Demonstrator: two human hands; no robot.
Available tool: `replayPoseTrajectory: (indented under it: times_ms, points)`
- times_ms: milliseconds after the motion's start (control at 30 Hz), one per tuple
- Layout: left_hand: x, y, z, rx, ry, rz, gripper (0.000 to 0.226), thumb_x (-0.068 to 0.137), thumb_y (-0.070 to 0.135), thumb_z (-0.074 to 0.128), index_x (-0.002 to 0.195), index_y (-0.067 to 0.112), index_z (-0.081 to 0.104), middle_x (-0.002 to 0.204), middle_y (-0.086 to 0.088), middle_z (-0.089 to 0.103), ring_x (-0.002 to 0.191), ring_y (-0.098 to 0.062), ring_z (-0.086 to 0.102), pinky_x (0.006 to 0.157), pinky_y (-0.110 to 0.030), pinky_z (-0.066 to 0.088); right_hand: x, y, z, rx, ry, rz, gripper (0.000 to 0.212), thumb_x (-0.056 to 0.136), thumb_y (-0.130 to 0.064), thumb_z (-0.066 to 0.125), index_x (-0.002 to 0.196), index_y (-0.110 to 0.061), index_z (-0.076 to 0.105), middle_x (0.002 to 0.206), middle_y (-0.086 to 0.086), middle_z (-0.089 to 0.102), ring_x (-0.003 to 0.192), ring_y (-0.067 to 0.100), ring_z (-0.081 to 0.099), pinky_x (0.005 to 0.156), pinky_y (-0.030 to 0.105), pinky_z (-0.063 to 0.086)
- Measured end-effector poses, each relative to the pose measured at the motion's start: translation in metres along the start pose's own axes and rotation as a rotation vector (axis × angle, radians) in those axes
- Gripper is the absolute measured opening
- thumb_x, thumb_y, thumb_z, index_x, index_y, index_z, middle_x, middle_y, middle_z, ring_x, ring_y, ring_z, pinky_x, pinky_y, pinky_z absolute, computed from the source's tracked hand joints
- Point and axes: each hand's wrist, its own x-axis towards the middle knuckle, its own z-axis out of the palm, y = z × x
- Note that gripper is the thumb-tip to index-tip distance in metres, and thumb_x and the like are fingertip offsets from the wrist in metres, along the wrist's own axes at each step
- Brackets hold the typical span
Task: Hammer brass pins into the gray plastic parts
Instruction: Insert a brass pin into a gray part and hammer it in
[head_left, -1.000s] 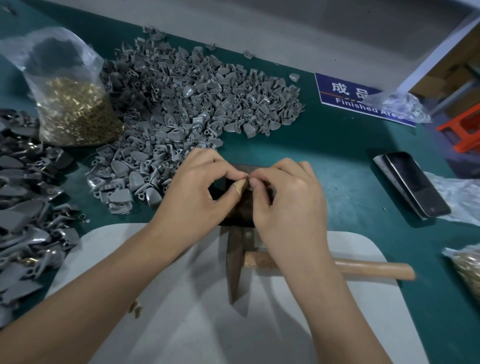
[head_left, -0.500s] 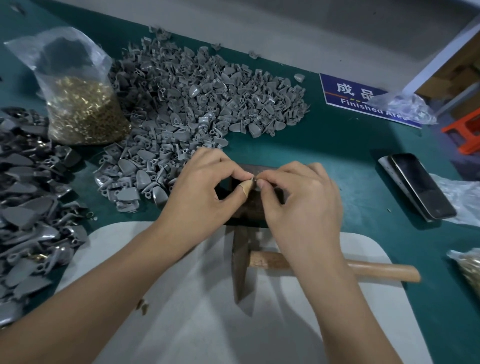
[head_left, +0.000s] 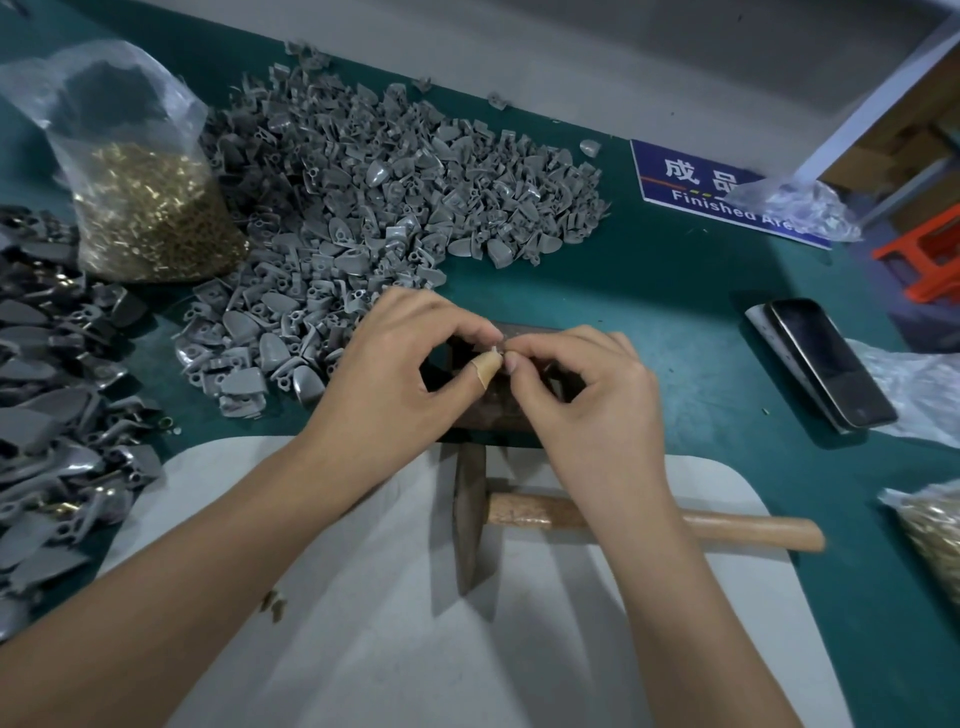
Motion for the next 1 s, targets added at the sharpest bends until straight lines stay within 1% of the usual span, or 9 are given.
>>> replayPoseTrajectory:
  times_ms: [233,333,400,533,667,800,900,933,1000]
  points:
    - [0.000,0.002,-0.001,-0.011,-0.007,-0.014,0.007,0.092,0.030,0.073,0.098,0.027,0.072,0.096,0.013,0.064,0.102,-0.013,0.055,0.091,-0.026,0.042,0.000,0.004,0.000,0.058,-0.014,0.024,0.009,0.088,-0.022,0.077,0.091,-0.030,0.077,0.087,-0.018,0.071,0.096,0.010,0.058,0.084,0.039,0.049]
    - [0.000,0.002,-0.001,-0.006,-0.007,-0.020,0.008,0.091,0.030,0.074,0.098,0.026,0.073,0.096,0.012,0.065,0.102,-0.013,0.055,0.092,-0.027,0.042,0.001,0.004,0.000,0.056,-0.040,0.010,0.009,0.089,-0.022,0.075,0.089,-0.030,0.076,0.086,-0.016,0.069,0.094,0.013,0.056,0.083,0.042,0.048]
    - [0.000,0.002,0.000,0.000,-0.008,-0.025,0.009,0.090,0.029,0.076,0.098,0.025,0.074,0.095,0.012,0.066,0.101,-0.013,0.055,0.092,-0.030,0.044,0.003,0.006,0.000,0.070,-0.050,0.004,0.009,0.089,-0.022,0.075,0.087,-0.030,0.077,0.083,-0.015,0.068,0.092,0.015,0.056,0.083,0.044,0.047]
    - [0.001,0.002,-0.002,0.011,-0.001,-0.031,0.010,0.089,0.027,0.078,0.098,0.022,0.077,0.094,0.011,0.067,0.100,-0.016,0.056,0.091,-0.035,0.045,0.005,0.007,0.000,0.084,-0.043,-0.007,0.011,0.087,-0.022,0.074,0.082,-0.031,0.076,0.078,-0.018,0.064,0.089,0.014,0.056,0.082,0.038,0.046]
    - [0.000,0.001,-0.002,0.003,-0.002,-0.029,0.010,0.090,0.027,0.077,0.099,0.022,0.077,0.094,0.010,0.068,0.101,-0.016,0.055,0.091,-0.035,0.044,0.007,0.006,0.000,0.071,-0.060,-0.001,0.013,0.087,-0.021,0.074,0.081,-0.032,0.076,0.076,-0.017,0.064,0.088,0.016,0.058,0.079,0.030,0.045]
    - [0.000,0.001,-0.002,0.006,0.005,-0.023,0.009,0.089,0.025,0.078,0.098,0.022,0.077,0.093,0.010,0.067,0.100,-0.016,0.056,0.092,-0.035,0.045,0.009,0.006,0.001,0.044,-0.065,-0.017,0.010,0.086,-0.022,0.074,0.081,-0.029,0.076,0.075,-0.015,0.064,0.084,0.021,0.058,0.079,0.038,0.047]
    - [0.001,0.002,-0.005,0.009,-0.005,-0.020,0.009,0.090,0.026,0.077,0.098,0.022,0.077,0.094,0.010,0.067,0.100,-0.016,0.056,0.092,-0.035,0.044,0.005,0.003,0.001,0.044,-0.036,-0.055,0.009,0.087,-0.016,0.076,0.090,-0.025,0.077,0.083,-0.013,0.067,0.088,0.019,0.058,0.082,0.041,0.048]
    - [0.001,0.002,-0.005,0.013,-0.007,-0.018,0.009,0.091,0.026,0.076,0.099,0.022,0.077,0.094,0.010,0.067,0.100,-0.016,0.056,0.092,-0.034,0.045,0.003,0.003,-0.002,0.057,-0.024,-0.064,0.011,0.089,-0.015,0.076,0.097,-0.022,0.077,0.088,-0.011,0.068,0.091,0.017,0.059,0.083,0.040,0.049]
    - [0.000,0.001,-0.005,0.025,-0.008,-0.022,0.008,0.092,0.028,0.075,0.099,0.023,0.076,0.095,0.011,0.066,0.101,-0.015,0.055,0.092,-0.034,0.045,-0.006,0.003,-0.012,0.094,0.023,-0.091,0.015,0.093,-0.015,0.072,0.108,-0.018,0.074,0.096,-0.008,0.068,0.096,0.015,0.061,0.085,0.030,0.049]
